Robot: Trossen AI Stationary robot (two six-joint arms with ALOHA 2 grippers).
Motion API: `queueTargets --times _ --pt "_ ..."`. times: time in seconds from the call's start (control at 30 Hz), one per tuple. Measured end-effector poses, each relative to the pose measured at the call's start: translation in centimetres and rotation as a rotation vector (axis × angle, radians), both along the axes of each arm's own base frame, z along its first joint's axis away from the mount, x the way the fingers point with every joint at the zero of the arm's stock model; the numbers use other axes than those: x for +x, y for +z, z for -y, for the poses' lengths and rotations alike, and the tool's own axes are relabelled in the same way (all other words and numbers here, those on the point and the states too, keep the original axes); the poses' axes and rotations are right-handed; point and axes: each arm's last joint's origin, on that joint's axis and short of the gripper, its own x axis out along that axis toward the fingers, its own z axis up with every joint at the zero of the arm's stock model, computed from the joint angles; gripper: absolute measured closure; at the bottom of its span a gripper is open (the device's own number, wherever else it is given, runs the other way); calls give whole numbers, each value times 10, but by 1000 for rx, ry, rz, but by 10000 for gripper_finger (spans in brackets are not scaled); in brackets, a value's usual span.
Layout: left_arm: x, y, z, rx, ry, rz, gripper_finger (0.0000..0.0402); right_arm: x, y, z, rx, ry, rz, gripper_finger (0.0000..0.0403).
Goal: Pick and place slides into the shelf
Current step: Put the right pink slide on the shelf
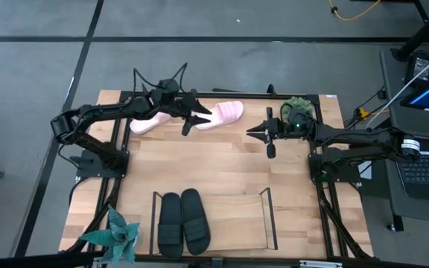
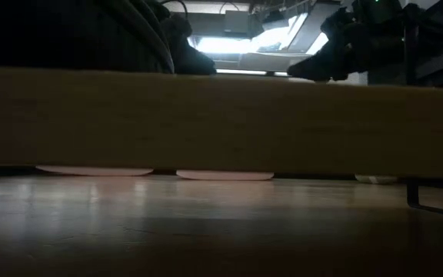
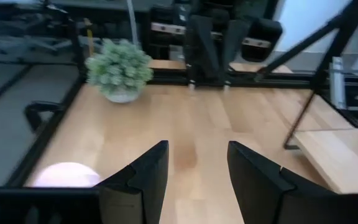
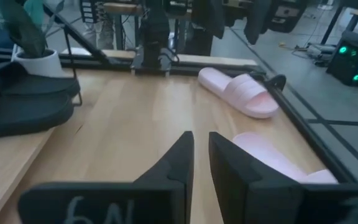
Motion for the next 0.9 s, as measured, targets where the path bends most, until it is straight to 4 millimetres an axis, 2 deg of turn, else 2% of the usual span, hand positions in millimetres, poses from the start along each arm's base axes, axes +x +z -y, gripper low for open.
queueTargets --times 0.2,0.37,0.9 --pt "-9 10 -6 25 41 29 245 1 7 5 -9 -18 10 350" --pt "-10 10 -6 32 62 25 245 0 7 9 -5 -38 8 350" --pt "7 10 25 48 8 15 245 -1 7 9 -6 -41 2 350"
